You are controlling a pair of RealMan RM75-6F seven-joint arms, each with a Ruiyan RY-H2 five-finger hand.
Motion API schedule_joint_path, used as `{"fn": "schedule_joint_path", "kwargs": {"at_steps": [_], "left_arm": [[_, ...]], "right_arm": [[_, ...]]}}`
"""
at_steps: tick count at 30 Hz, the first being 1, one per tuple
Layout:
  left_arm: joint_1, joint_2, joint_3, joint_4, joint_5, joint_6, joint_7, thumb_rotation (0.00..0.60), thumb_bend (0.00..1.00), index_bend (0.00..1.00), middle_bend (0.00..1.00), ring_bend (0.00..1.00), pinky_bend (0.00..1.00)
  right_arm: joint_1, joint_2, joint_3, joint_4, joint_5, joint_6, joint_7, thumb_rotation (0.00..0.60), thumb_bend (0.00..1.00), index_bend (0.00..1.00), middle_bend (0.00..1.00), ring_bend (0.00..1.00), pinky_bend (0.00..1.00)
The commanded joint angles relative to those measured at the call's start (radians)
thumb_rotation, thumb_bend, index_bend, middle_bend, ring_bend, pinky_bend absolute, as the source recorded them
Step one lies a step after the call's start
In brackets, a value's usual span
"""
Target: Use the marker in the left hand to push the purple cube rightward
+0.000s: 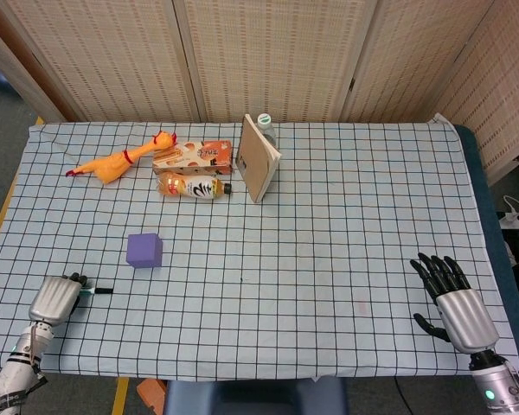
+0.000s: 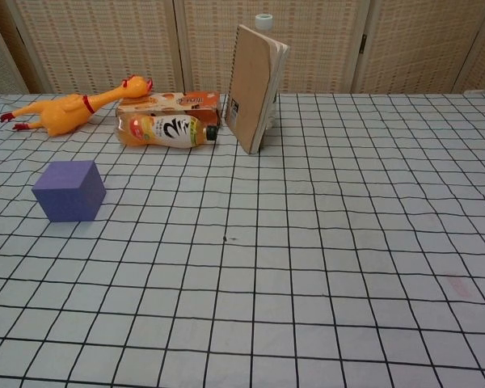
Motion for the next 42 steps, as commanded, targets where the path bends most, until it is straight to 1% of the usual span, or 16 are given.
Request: {"fn": "schedule_joint_path", "kwargs": {"at_steps": [1, 5, 10, 13, 18, 20, 22, 29, 32, 35, 42], "left_arm": [[0.000, -0.008, 0.002, 0.015, 0.002, 0.005, -0.010, 0.600, 0.44, 0.48, 0.48, 0.60, 0.78], [0.001, -0.020, 0.003, 0.040, 0.007, 0.018, -0.027, 0.600, 0.44, 0.51, 0.52, 0.61, 0.78], [0.002, -0.023, 0.005, 0.052, 0.011, 0.029, -0.040, 0.600, 0.44, 0.52, 0.52, 0.62, 0.78], [0.003, -0.026, 0.006, 0.058, 0.017, 0.044, -0.063, 0.600, 0.46, 0.55, 0.55, 0.62, 0.78], [0.005, -0.038, 0.003, 0.088, 0.035, 0.096, -0.131, 0.600, 0.53, 0.65, 0.65, 0.66, 0.79], [0.005, -0.049, 0.001, 0.124, 0.047, 0.129, -0.176, 0.600, 0.58, 0.72, 0.72, 0.68, 0.81], [0.003, -0.063, 0.000, 0.176, 0.056, 0.154, -0.222, 0.600, 0.60, 0.76, 0.76, 0.69, 0.81], [-0.031, -0.104, -0.005, 0.355, 0.076, 0.185, -0.365, 0.600, 0.62, 0.78, 0.78, 0.69, 0.81], [-0.055, -0.119, -0.002, 0.419, 0.083, 0.168, -0.407, 0.600, 0.62, 0.78, 0.78, 0.69, 0.81], [-0.079, -0.134, 0.005, 0.471, 0.089, 0.135, -0.421, 0.600, 0.62, 0.78, 0.78, 0.69, 0.81], [-0.131, -0.168, 0.027, 0.550, 0.107, 0.061, -0.439, 0.600, 0.62, 0.78, 0.79, 0.69, 0.81]], "right_arm": [[0.000, 0.001, 0.000, -0.001, 0.001, -0.001, -0.001, 0.600, 0.14, 0.00, 0.00, 0.00, 0.00], [0.002, 0.002, -0.001, -0.004, 0.007, -0.010, -0.005, 0.600, 0.14, 0.00, 0.00, 0.00, 0.00], [0.002, 0.003, -0.003, -0.010, 0.008, -0.015, -0.014, 0.600, 0.13, 0.00, 0.00, 0.00, 0.00], [0.002, 0.003, -0.003, -0.012, 0.009, -0.017, -0.015, 0.600, 0.14, 0.00, 0.00, 0.00, 0.00], [0.003, 0.004, -0.004, -0.012, 0.010, -0.020, -0.015, 0.600, 0.14, 0.00, 0.00, 0.00, 0.00], [0.003, 0.004, -0.005, -0.013, 0.010, -0.021, -0.015, 0.600, 0.13, 0.00, 0.00, 0.00, 0.00], [0.002, 0.005, -0.005, -0.014, 0.009, -0.021, -0.016, 0.600, 0.13, 0.00, 0.00, 0.00, 0.00], [-0.002, 0.005, -0.007, -0.019, 0.006, -0.013, -0.020, 0.600, 0.13, 0.00, 0.00, 0.00, 0.00], [-0.003, 0.002, -0.008, -0.020, 0.004, -0.014, -0.028, 0.600, 0.13, 0.00, 0.00, 0.00, 0.00], [-0.004, -0.001, -0.008, -0.021, 0.006, -0.015, -0.036, 0.600, 0.13, 0.00, 0.00, 0.00, 0.00], [-0.003, -0.006, -0.003, -0.021, 0.018, -0.020, -0.050, 0.600, 0.14, 0.00, 0.00, 0.00, 0.00]]}}
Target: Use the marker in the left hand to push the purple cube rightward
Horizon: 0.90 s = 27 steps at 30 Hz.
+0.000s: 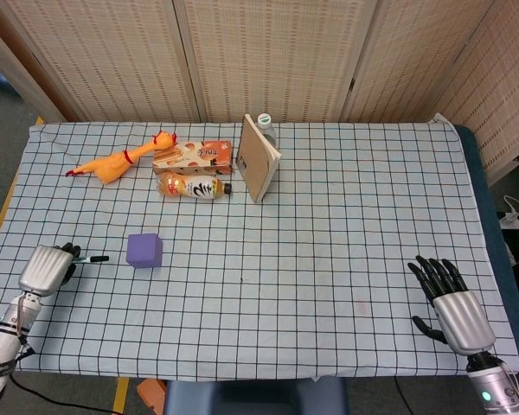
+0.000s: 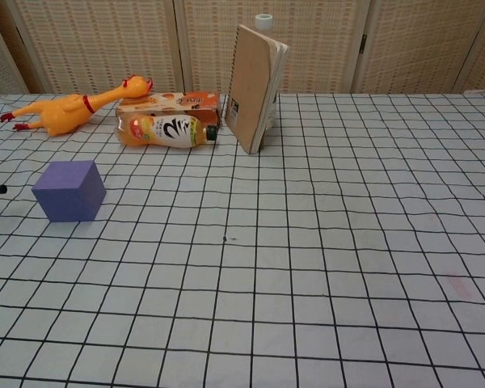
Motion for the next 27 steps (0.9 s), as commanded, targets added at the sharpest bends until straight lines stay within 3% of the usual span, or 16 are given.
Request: {"fn": "schedule_joint_path", "kwargs": {"at_steps": [1, 27], "left_arm": [[-0.024, -0.018, 0.013, 0.025, 0.011, -0.029, -0.008, 0.600, 0.62, 0.78, 0.79, 0.69, 0.81], [-0.143, -0.081, 0.007, 0.012, 0.010, -0.045, 0.009, 0.600, 0.62, 0.78, 0.79, 0.70, 0.81]], "right_arm": [[0.001, -0.002, 0.002, 0.001, 0.003, -0.003, -0.003, 0.600, 0.13, 0.00, 0.00, 0.00, 0.00], [0.007, 0.010, 0.011, -0.002, 0.030, -0.020, 0.006, 0.600, 0.13, 0.00, 0.00, 0.00, 0.00]]}}
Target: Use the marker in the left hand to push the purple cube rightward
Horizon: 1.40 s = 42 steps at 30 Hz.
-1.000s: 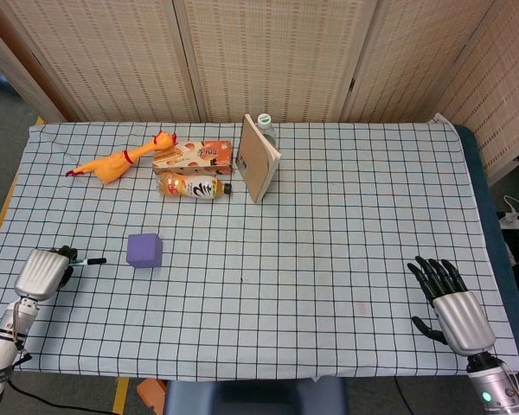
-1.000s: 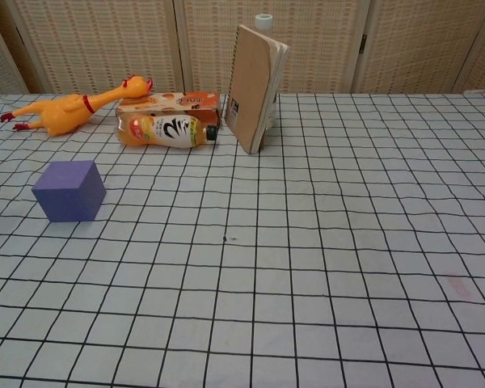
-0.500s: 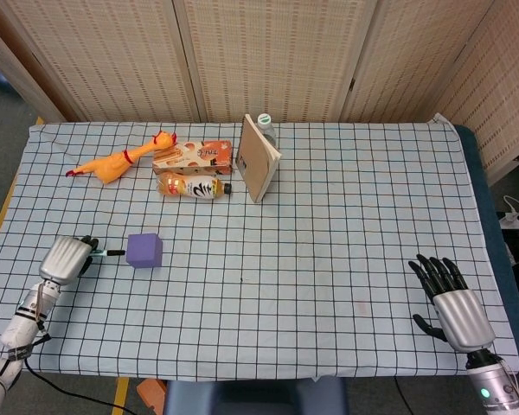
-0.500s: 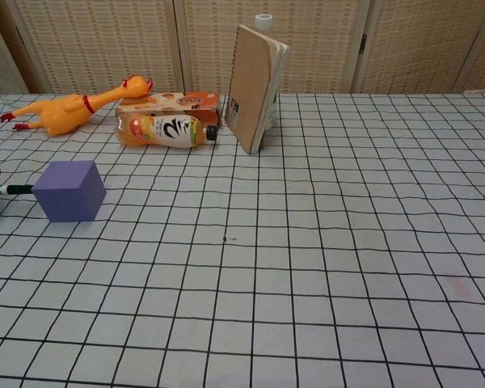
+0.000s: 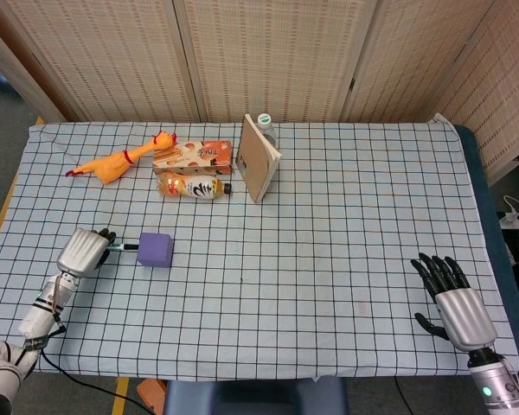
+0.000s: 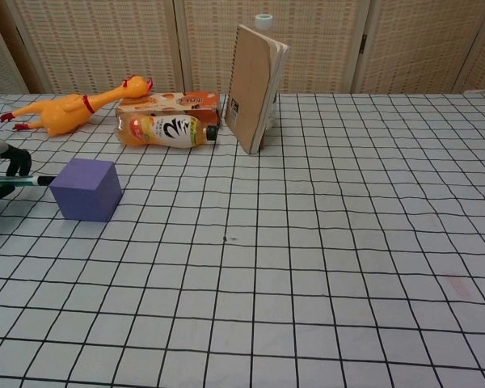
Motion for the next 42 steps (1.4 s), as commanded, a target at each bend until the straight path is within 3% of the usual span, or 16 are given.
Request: {"fn": "schedule_joint_path", "kwargs": {"at_steps": [1, 19, 42], "left_arm": [[-0.013, -0.007, 0.000, -0.016, 0.002, 0.007, 0.016, 0.600, 0.62, 0.78, 0.79, 0.70, 0.81], [-0.075, -0.022, 0.003, -0.204, 0.024, 0.039, 0.170, 0.600, 0.62, 0.78, 0.79, 0.70, 0.81], [-0.138, -0.039, -0.052, -0.427, -0.006, -0.005, 0.408, 0.600, 0.62, 0.78, 0.79, 0.70, 0.81]], "right_arm": [[-0.002, 0.006, 0.000, -0.002, -0.001, 0.006, 0.007, 0.600, 0.14, 0.00, 0.00, 0.00, 0.00], [-0.013, 0.042, -0.007, -0.016, -0.023, 0.033, 0.055, 0.600, 0.13, 0.00, 0.00, 0.00, 0.00], [-0.022, 0.080, -0.009, -0.024, -0.036, 0.054, 0.118, 0.600, 0.14, 0.00, 0.00, 0.00, 0.00]]}}
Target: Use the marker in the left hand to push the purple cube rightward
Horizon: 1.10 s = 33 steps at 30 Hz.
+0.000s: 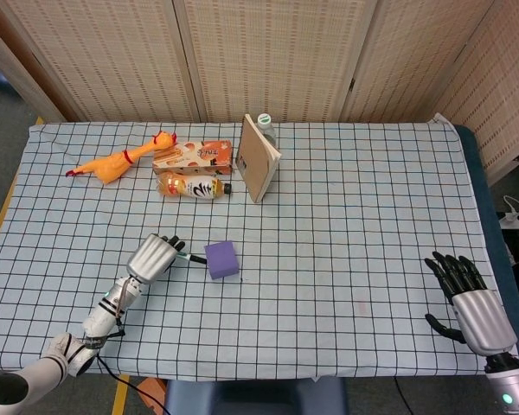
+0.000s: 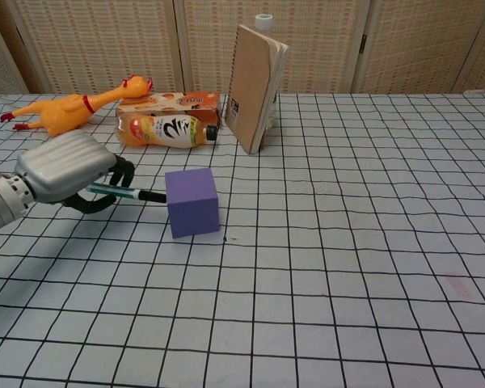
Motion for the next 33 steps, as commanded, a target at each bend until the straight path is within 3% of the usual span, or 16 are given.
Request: {"fn": "schedule_joint_path", "kwargs": {"at_steps": [1, 21, 33], "left_arm": [[-0.011, -0.020, -0.015, -0.017, -0.012, -0.011, 0.032, 0.600, 0.62, 0.78, 0.79, 0.70, 0.81], [-0.105, -0.119, -0.052, -0.042, -0.009, -0.061, 0.105, 0.600, 0.62, 0.78, 0.79, 0.70, 0.81], [-0.183, -0.207, -0.081, 0.061, -0.021, -0.112, 0.067, 0.600, 0.62, 0.78, 0.79, 0.70, 0.81]], "right_arm": [[-0.001, 0.004, 0.000, -0.001, -0.001, 0.002, 0.005, 0.600, 0.14, 0.00, 0.00, 0.00, 0.00], [-0.012, 0.030, 0.005, -0.001, 0.006, 0.018, 0.048, 0.600, 0.13, 0.00, 0.00, 0.00, 0.00], [-0.022, 0.048, 0.015, 0.000, 0.029, 0.028, 0.075, 0.600, 0.13, 0.00, 0.00, 0.00, 0.00]]}}
